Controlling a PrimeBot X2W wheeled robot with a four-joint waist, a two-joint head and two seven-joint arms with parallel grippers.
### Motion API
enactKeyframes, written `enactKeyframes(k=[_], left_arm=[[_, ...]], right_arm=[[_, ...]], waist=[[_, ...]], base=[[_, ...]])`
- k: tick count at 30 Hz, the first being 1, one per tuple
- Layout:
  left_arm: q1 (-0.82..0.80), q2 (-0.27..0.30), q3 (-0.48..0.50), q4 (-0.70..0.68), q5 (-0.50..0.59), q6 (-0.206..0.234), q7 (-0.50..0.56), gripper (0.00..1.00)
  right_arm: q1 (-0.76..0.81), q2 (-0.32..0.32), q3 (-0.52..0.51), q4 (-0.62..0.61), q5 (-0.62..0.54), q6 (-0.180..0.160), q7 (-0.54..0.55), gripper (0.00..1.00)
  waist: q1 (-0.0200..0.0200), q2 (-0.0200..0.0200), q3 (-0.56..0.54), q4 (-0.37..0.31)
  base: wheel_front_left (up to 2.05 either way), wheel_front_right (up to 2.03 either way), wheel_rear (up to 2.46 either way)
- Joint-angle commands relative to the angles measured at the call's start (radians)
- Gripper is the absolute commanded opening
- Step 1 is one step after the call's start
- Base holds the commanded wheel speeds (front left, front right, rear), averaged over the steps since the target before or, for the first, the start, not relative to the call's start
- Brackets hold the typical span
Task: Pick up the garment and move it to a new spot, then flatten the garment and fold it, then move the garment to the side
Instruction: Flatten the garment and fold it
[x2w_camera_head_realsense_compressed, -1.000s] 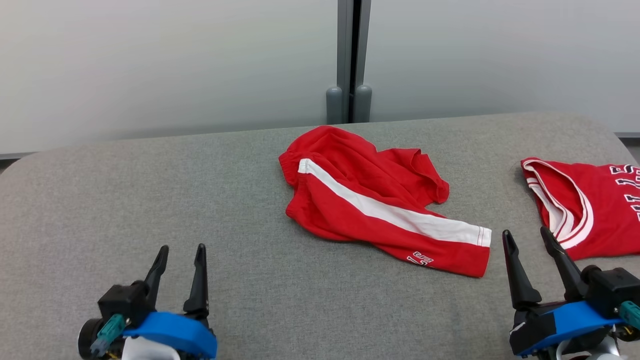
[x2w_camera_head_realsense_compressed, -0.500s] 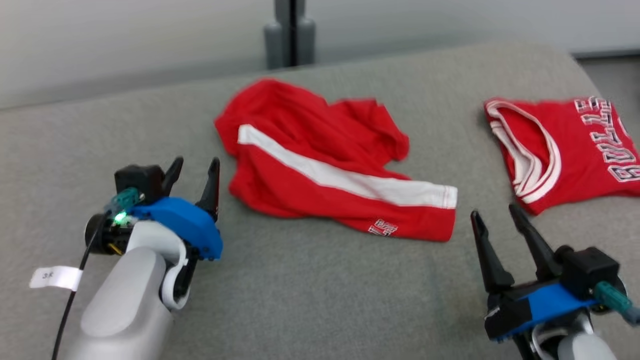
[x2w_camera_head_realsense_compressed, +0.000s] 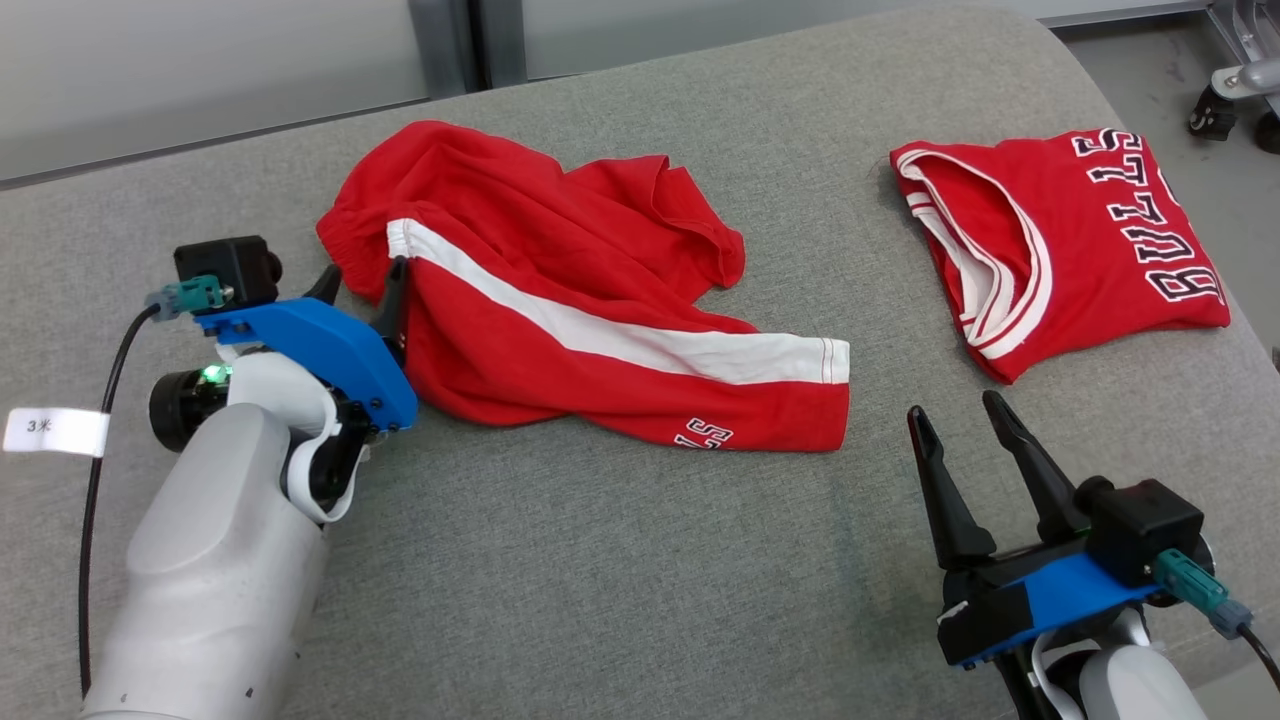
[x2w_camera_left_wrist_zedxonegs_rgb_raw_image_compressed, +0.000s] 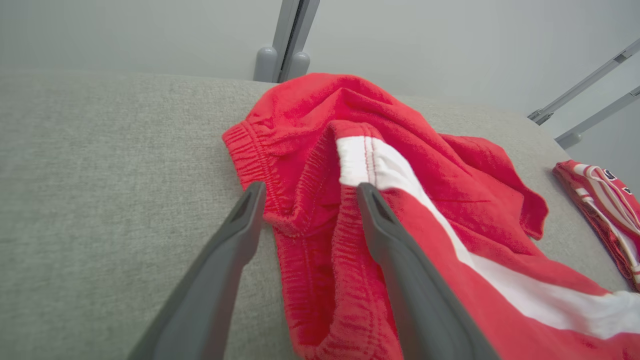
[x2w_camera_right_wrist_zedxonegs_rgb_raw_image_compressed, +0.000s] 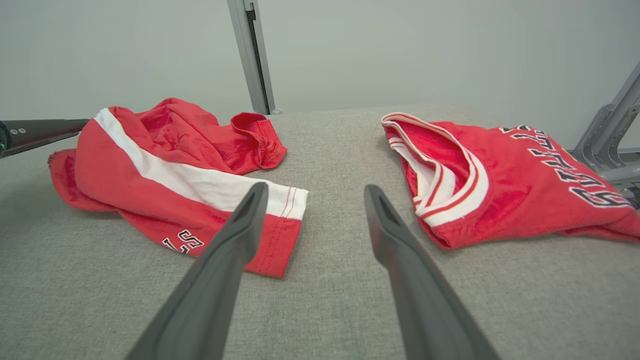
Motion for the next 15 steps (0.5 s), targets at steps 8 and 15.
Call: enactKeyframes(k=[8,15], left_arm=[[-0.037,-0.032,-0.007,0.020,-0.042,-0.024,0.016,1.00],[-0.054,-0.041,-0.016,0.038,-0.072,-0.033,0.028,1.00]], right_arm=[[-0.026,0.009,0.016,0.019,0.005,0.000,-0.014,1.00],[-0.038,0.011,0.035,0.027,0.004,0.000,-0.012,1.00]], waist=[[-0.0002,0.0000,-0.001,-0.009],[-0.0002,0.0000,0.001,-0.024]], base=[[0.00,0.00,0.00],[0.00,0.00,0.00]])
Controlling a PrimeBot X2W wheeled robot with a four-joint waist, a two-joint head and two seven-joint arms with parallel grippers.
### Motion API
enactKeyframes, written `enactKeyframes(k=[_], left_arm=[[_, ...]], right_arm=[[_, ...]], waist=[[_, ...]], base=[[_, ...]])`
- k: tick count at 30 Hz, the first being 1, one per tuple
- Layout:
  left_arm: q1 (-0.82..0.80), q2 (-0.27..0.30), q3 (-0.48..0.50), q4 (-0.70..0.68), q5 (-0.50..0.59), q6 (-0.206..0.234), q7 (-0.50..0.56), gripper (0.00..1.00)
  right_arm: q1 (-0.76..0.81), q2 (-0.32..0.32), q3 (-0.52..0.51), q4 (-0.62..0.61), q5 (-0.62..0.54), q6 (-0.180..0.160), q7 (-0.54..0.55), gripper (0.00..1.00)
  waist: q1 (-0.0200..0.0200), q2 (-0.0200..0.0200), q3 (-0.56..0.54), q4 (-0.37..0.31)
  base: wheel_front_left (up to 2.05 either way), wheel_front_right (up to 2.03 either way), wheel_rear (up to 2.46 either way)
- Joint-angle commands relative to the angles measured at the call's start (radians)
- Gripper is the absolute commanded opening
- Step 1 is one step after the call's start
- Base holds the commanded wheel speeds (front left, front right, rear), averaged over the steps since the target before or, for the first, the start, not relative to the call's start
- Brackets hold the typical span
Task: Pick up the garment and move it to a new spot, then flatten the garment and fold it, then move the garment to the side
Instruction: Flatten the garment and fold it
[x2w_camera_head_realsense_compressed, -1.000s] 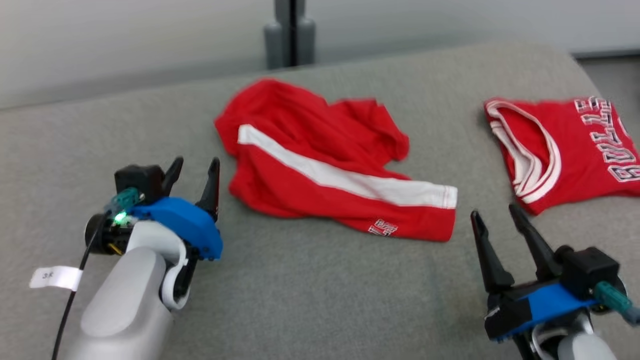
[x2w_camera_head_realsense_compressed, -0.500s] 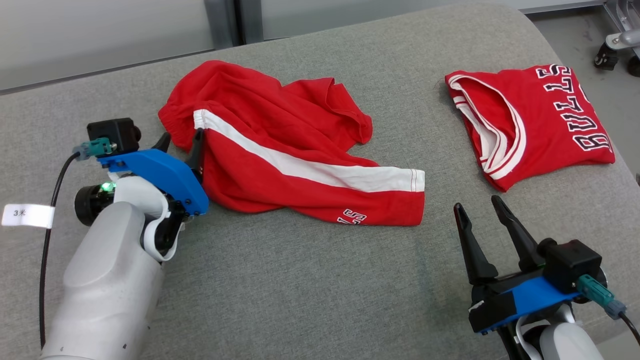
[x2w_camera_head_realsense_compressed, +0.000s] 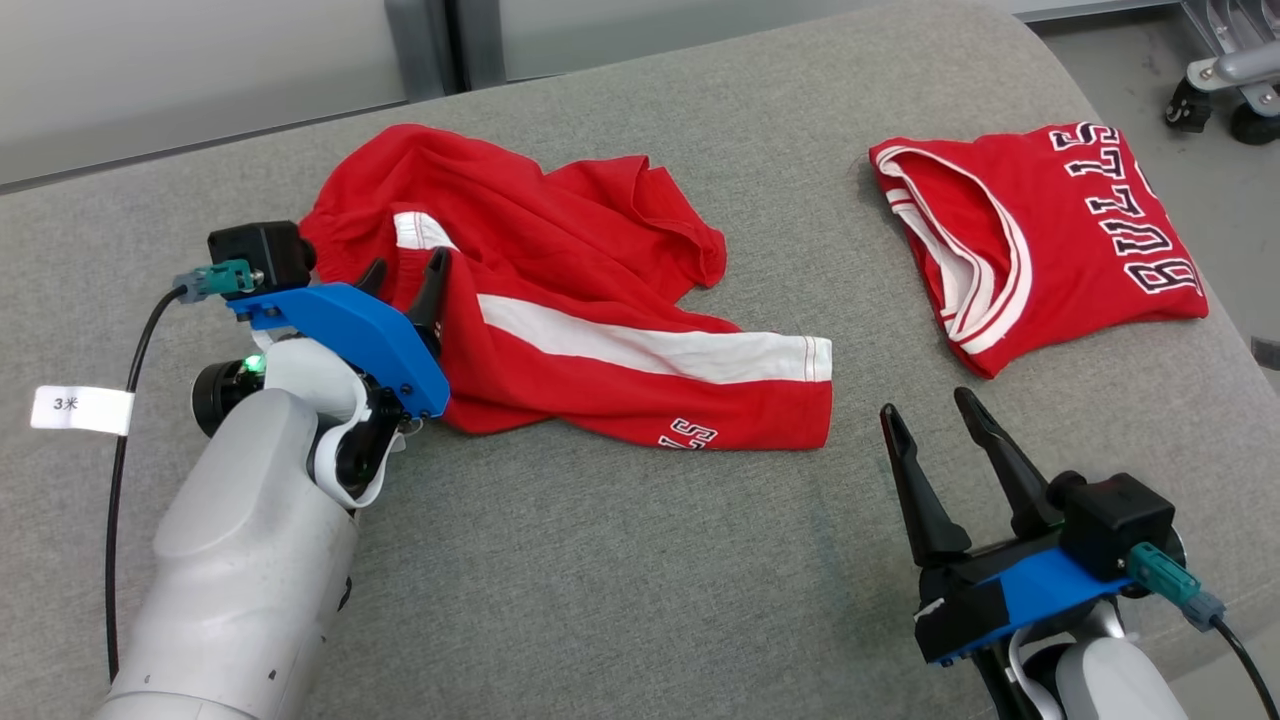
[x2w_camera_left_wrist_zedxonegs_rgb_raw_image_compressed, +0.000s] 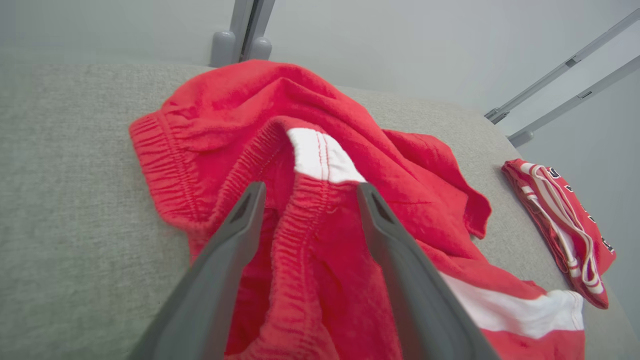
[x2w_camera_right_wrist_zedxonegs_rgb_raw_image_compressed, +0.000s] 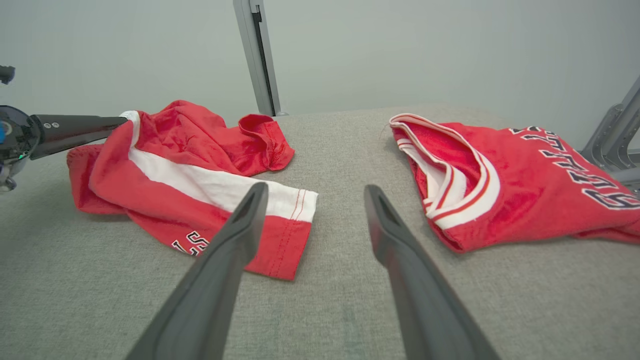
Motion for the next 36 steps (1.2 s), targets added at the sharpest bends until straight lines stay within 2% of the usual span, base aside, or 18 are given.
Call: enactKeyframes(k=[1,4,5,6,7,11,14,22,25,30,31,32,33,36], left_arm=[[-0.016,0.003,0.002,0.008,-0.010,-0.005,0.004,1.00],[-0.016,0.004,-0.010,0.018,-0.016,-0.007,0.006,1.00],[-0.014,0.002,-0.020,0.016,-0.017,-0.009,0.011,0.64],[-0.014,0.001,-0.026,0.009,-0.021,-0.010,0.011,0.22],[-0.009,-0.001,-0.039,0.001,-0.027,-0.011,0.017,0.00],[0.026,0.005,-0.112,-0.058,-0.056,-0.011,0.030,0.00],[0.060,0.024,-0.152,-0.111,-0.078,-0.009,0.003,0.00],[0.259,0.094,-0.220,-0.261,-0.121,-0.009,-0.068,0.00],[0.326,0.126,-0.231,-0.306,-0.104,0.016,-0.084,0.00],[0.411,0.155,-0.233,-0.375,-0.091,0.082,-0.088,0.00],[0.423,0.159,-0.232,-0.382,-0.088,0.095,-0.088,0.04],[0.432,0.161,-0.230,-0.390,-0.086,0.108,-0.091,0.46],[0.440,0.162,-0.227,-0.399,-0.085,0.118,-0.095,1.00],[0.458,0.166,-0.221,-0.434,-0.075,0.135,-0.129,1.00]], right_arm=[[-0.015,0.000,0.005,0.003,0.000,0.000,-0.003,1.00],[-0.019,-0.001,0.016,0.007,0.005,0.000,-0.002,1.00],[-0.019,-0.002,0.018,0.007,0.006,0.000,-0.002,1.00],[-0.019,-0.003,0.017,0.008,0.007,0.000,-0.002,1.00],[-0.018,-0.003,0.017,0.008,0.007,0.000,-0.002,1.00],[-0.011,-0.006,0.011,0.008,0.007,0.000,0.003,1.00],[-0.008,-0.010,0.005,0.002,0.006,0.000,0.007,1.00],[0.017,-0.021,-0.018,-0.016,0.009,0.000,0.018,1.00],[0.029,-0.019,-0.024,-0.022,0.004,0.000,0.025,1.00],[0.031,-0.021,-0.032,-0.033,0.005,0.000,0.033,1.00],[0.030,-0.021,-0.031,-0.033,0.006,0.000,0.033,1.00],[0.030,-0.021,-0.030,-0.033,0.008,0.000,0.035,1.00],[0.029,-0.021,-0.030,-0.034,0.010,0.000,0.036,1.00],[0.032,-0.023,-0.037,-0.035,0.013,0.000,0.035,1.00]], waist=[[0.0000,0.0000,0.000,-0.003],[0.0000,0.0000,0.000,-0.007],[0.0000,0.0000,-0.001,-0.006],[0.0000,0.0000,-0.001,-0.004],[0.0000,0.0000,-0.002,0.000],[0.0000,0.0000,-0.009,0.024],[0.0000,0.0000,-0.018,0.048],[0.0000,0.0000,-0.046,0.135],[0.0000,0.0000,-0.057,0.163],[0.0000,0.0000,-0.074,0.196],[0.0000,0.0000,-0.078,0.201],[0.0000,0.0000,-0.081,0.204],[0.0000,0.0000,-0.085,0.207],[0.0000,0.0000,-0.099,0.212]], base=[[0.00,0.00,0.00],[0.00,0.00,0.00],[0.00,0.00,0.00],[0.00,0.00,0.00],[0.00,0.00,0.00],[0.00,0.00,0.00],[0.00,0.00,0.00],[0.00,0.00,0.00],[0.00,0.00,0.00],[0.00,0.00,0.00],[0.00,0.00,0.00],[0.00,0.00,0.00],[0.00,0.00,0.00],[0.00,0.00,0.00]])
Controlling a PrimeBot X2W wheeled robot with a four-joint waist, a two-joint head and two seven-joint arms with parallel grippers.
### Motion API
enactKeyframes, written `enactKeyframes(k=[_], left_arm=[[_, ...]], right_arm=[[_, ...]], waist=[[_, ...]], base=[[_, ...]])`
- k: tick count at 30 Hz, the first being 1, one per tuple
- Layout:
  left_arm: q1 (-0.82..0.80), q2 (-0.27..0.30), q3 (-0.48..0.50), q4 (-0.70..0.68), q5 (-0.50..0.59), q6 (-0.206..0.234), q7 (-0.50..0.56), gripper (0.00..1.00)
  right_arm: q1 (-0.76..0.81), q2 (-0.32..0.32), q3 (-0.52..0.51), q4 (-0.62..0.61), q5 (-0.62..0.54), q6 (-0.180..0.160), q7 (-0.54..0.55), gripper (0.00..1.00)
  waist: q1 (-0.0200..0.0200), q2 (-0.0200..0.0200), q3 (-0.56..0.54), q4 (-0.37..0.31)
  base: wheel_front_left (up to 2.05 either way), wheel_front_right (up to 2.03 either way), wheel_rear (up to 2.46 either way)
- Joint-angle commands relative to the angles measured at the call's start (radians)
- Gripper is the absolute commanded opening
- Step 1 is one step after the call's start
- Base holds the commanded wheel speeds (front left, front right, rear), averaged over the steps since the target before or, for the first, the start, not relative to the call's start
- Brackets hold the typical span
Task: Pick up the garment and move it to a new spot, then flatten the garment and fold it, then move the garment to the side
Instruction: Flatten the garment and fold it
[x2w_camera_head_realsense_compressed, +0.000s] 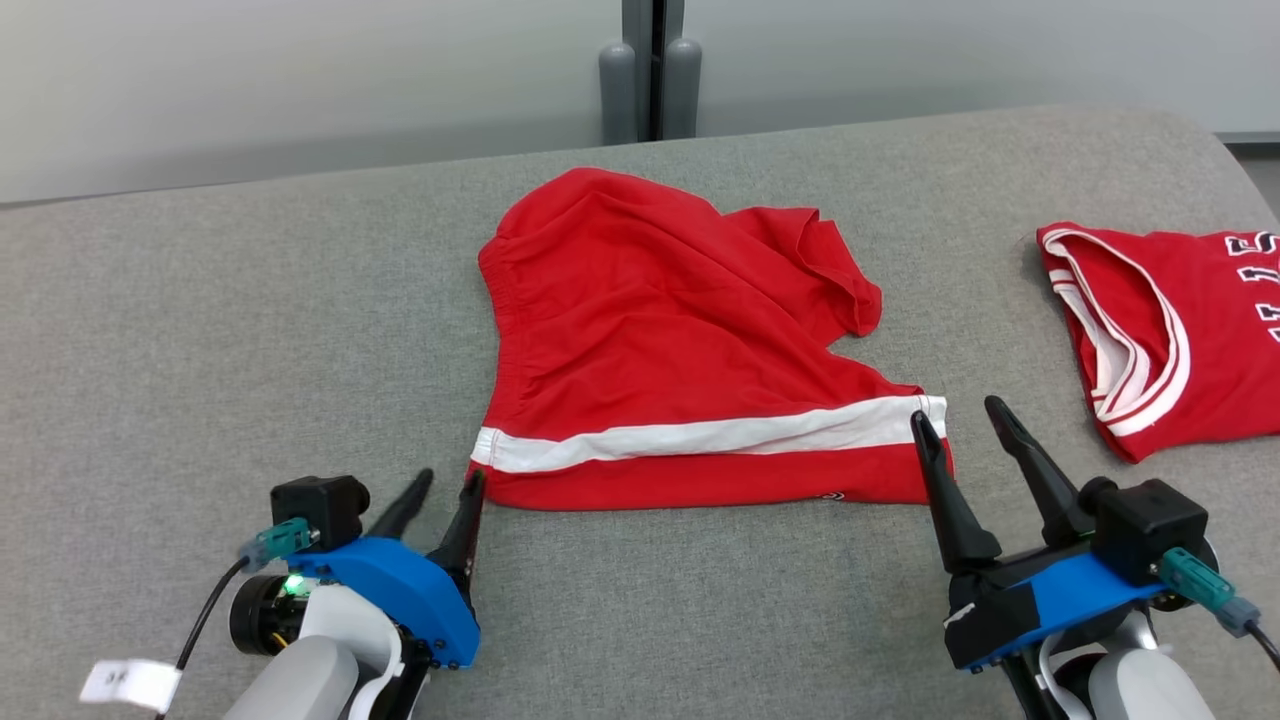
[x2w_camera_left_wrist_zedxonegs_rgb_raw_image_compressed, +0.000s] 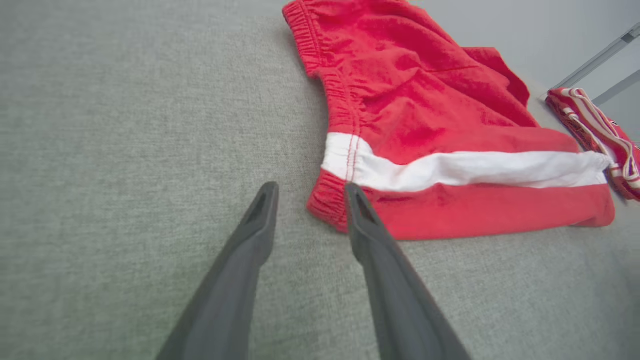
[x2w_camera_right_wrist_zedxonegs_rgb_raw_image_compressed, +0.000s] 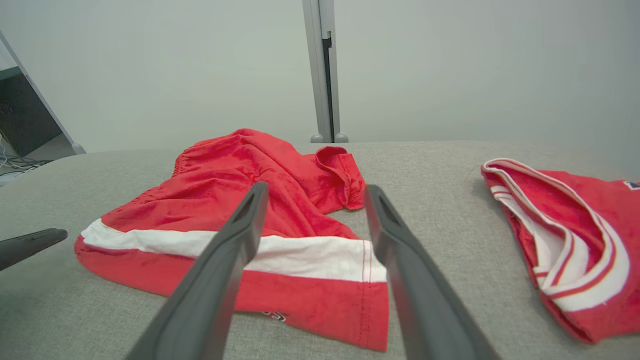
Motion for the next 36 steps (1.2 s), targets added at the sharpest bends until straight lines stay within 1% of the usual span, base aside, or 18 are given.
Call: enactKeyframes(k=[1,3,4,9,13,16,24,28,36], left_arm=[[0.017,0.010,0.012,-0.023,0.012,0.010,-0.035,1.00],[0.034,0.018,0.019,-0.051,0.028,0.014,-0.082,1.00],[0.034,0.018,0.019,-0.051,0.028,0.014,-0.082,1.00],[0.079,0.032,0.051,-0.109,0.051,0.029,-0.197,1.00],[0.112,0.046,0.086,-0.136,0.092,0.048,-0.237,1.00],[0.135,0.042,0.112,-0.151,0.128,0.058,-0.247,1.00],[0.217,0.027,0.210,-0.191,0.220,0.061,-0.249,1.00],[0.254,0.017,0.243,-0.204,0.247,0.048,-0.249,1.00],[0.268,0.005,0.282,-0.196,0.275,0.032,-0.249,1.00]], right_arm=[[0.009,-0.006,-0.009,-0.006,0.002,0.000,-0.002,1.00],[0.019,-0.004,-0.024,-0.010,0.000,0.000,-0.001,1.00],[0.019,-0.004,-0.024,-0.010,0.000,0.000,-0.001,1.00],[0.049,-0.004,-0.074,-0.016,0.001,0.000,0.003,1.00],[0.070,-0.003,-0.109,-0.013,-0.004,0.000,0.010,1.00],[0.084,-0.007,-0.129,-0.002,-0.007,0.000,0.013,1.00],[0.116,0.009,-0.154,0.028,-0.024,0.000,0.026,1.00],[0.122,0.017,-0.151,0.023,-0.017,0.000,0.029,1.00],[0.119,0.023,-0.142,0.021,-0.027,0.000,0.034,1.00]], waist=[[0.0002,0.0000,-0.009,0.001],[0.0002,0.0000,-0.021,0.004],[0.0002,0.0000,-0.021,0.004],[0.0002,0.0000,-0.049,0.011],[0.0002,0.0000,-0.071,0.019],[0.0002,0.0000,-0.088,0.028],[0.0002,0.0000,-0.141,0.040],[0.0002,0.0000,-0.149,0.036],[0.0002,0.0000,-0.143,0.026]], base=[[0.00,0.00,0.00],[0.00,0.00,0.00],[0.00,0.00,0.00],[0.00,0.00,0.00],[0.00,0.00,0.00],[0.00,0.00,0.00],[0.00,0.00,0.00],[0.00,0.00,0.00],[0.00,0.00,0.00]])
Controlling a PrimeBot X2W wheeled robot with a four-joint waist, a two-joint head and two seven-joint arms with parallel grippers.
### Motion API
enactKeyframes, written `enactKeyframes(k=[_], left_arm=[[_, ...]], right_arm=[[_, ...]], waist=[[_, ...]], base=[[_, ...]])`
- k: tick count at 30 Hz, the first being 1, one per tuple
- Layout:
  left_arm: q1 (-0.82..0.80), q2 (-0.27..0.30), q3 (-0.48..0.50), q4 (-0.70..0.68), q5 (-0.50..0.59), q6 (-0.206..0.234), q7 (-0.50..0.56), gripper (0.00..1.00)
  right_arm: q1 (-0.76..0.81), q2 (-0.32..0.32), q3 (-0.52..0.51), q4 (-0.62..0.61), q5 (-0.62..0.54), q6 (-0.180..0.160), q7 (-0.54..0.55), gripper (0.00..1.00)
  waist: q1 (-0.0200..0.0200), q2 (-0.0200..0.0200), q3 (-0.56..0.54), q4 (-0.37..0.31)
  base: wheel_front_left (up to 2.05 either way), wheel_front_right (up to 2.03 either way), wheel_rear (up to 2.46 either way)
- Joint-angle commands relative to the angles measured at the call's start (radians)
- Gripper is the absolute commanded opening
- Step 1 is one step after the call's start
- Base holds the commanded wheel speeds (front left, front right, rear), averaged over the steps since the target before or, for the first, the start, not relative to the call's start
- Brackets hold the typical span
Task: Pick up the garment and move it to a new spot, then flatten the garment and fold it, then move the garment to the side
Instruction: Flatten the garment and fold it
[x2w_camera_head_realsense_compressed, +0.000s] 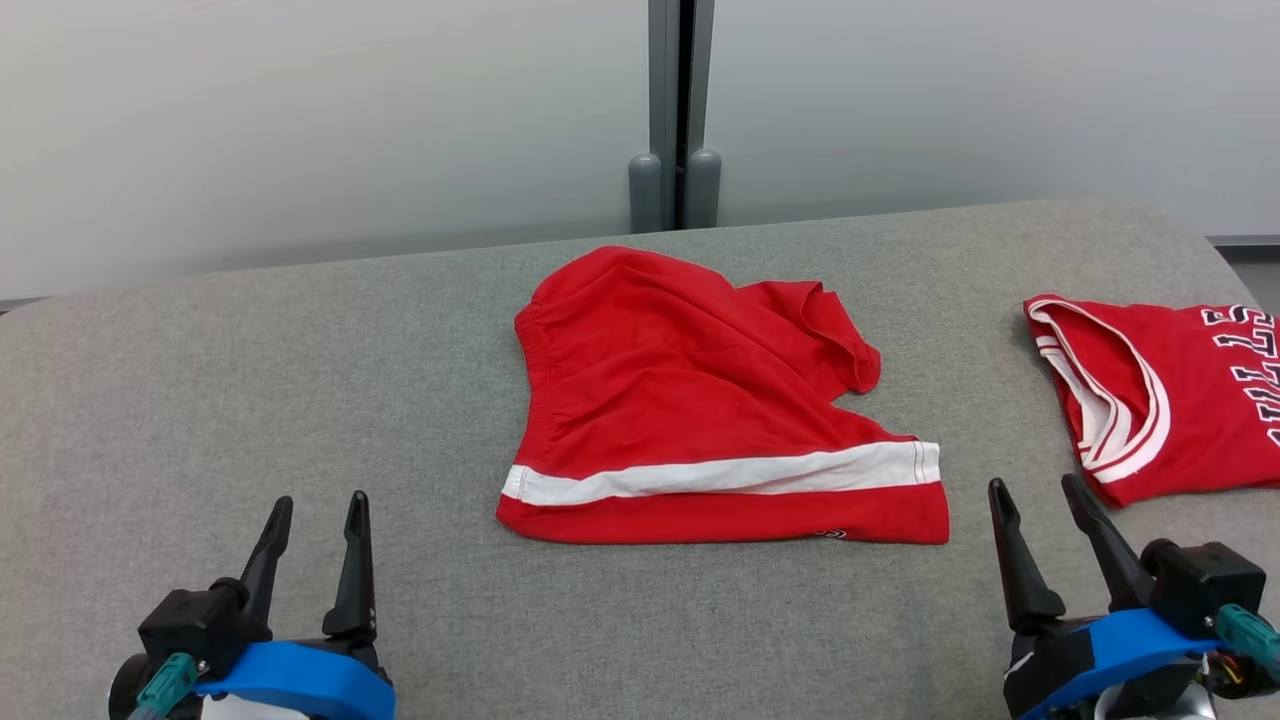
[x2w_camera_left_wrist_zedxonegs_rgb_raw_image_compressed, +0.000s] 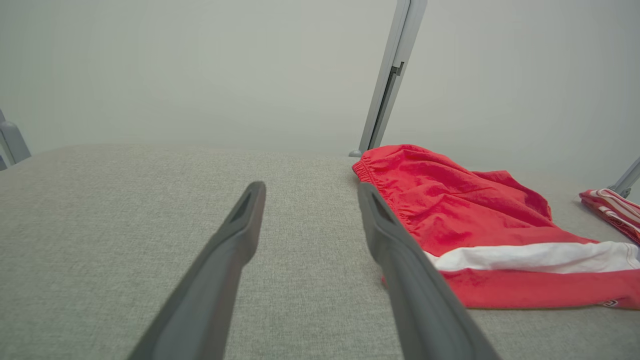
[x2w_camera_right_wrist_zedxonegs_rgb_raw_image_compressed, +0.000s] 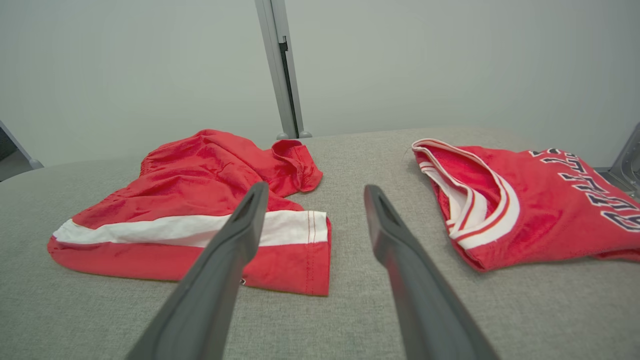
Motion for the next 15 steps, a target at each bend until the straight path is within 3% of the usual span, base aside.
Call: enactKeyframes(k=[1,7,15], left_arm=[[0.005,0.001,0.007,0.002,0.006,-0.004,-0.004,1.00],[-0.051,-0.024,-0.017,0.029,0.011,-0.032,0.018,1.00],[-0.206,-0.056,-0.117,0.146,0.012,-0.102,0.186,1.00]], right_arm=[[0.007,0.002,0.003,-0.002,-0.008,0.000,0.002,1.00],[-0.050,-0.022,0.038,0.015,-0.003,0.000,0.056,1.00],[-0.177,-0.030,0.081,0.081,0.022,0.000,0.302,1.00]], waist=[[0.0001,0.0000,0.002,-0.001],[0.0001,0.0000,0.033,-0.006],[0.0001,0.0000,0.094,-0.027]], base=[[0.00,0.00,0.00],[0.00,0.00,0.00],[0.00,0.00,0.00]])
